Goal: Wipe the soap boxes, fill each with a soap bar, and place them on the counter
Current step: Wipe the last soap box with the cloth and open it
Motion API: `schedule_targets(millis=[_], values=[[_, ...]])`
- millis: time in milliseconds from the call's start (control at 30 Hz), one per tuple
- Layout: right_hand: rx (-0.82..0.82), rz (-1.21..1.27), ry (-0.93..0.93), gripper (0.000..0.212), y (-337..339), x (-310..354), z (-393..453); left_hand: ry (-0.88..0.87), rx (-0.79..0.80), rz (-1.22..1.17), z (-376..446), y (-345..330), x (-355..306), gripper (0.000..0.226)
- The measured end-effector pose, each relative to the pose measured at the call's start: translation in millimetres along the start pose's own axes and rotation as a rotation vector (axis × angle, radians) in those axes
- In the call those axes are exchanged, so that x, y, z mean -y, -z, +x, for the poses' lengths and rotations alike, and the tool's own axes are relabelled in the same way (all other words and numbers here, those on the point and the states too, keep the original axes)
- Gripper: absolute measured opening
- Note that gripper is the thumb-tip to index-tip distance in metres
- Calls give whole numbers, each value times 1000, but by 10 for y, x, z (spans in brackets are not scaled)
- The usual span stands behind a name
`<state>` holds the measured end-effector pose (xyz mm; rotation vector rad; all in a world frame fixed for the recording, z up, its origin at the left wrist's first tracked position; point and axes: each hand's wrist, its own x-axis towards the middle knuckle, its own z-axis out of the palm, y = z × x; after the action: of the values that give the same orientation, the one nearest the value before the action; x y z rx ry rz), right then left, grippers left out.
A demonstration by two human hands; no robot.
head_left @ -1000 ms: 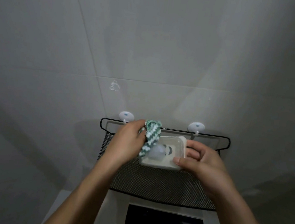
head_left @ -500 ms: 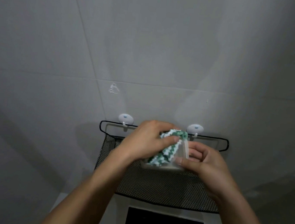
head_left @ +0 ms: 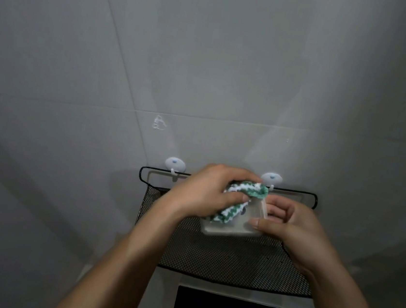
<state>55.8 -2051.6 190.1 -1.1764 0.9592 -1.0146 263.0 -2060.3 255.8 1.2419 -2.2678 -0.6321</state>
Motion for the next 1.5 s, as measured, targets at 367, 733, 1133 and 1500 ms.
schedule_targets(millis=[367,733,1133,1500], values=[[-87,165,-116,51,14,67,-38,203,-163,-307,-217,54,357,32],[-284,274,-60,24,-133,89,-10,454,-633,-866,-458,-525,197,35],[-100,213,-22,50,-302,131,-23,446,-672,-1043,-394,-189,379,38],[40,43,-81,43,-226,305,74,280,-423,-564,-249,17,174,44]])
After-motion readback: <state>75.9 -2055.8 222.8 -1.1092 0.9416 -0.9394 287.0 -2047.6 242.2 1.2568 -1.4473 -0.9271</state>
